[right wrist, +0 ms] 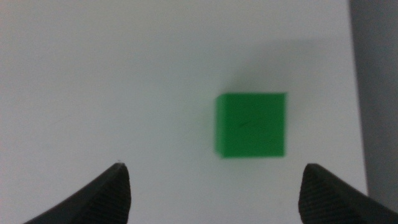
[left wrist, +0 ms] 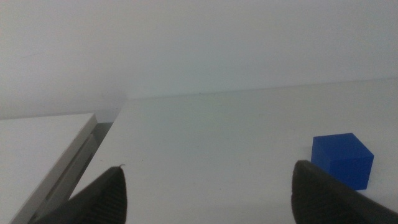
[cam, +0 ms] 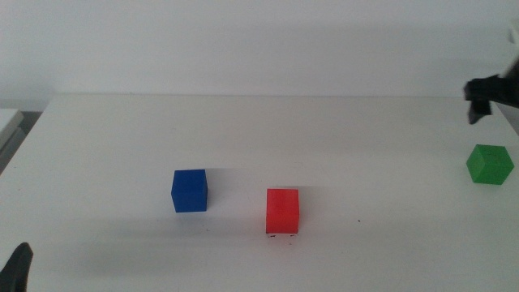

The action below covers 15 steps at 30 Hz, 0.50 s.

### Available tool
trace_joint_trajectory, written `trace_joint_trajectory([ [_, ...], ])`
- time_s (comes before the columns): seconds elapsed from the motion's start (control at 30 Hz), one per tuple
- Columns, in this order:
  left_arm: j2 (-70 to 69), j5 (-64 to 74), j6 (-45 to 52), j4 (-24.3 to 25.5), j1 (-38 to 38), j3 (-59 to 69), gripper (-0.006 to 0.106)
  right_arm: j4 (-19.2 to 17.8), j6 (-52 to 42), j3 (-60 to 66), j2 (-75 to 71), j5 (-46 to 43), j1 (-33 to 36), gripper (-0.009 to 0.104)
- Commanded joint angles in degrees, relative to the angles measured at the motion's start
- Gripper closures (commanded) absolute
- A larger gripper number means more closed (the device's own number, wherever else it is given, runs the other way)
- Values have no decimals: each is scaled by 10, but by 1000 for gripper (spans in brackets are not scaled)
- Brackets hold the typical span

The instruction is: Stack red cubes first, then green, then blue cubes in a specific spot.

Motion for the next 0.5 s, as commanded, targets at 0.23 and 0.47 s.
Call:
trace_joint_trajectory([
  [0.23, -2, -8, -1, -1, -4, 0, 14, 90, -94, -1, 66, -38, -94, 16],
  [0.47, -2, -8, -1, -1, -4, 0, 14, 93, -110, -1, 112, -71, -100, 16],
])
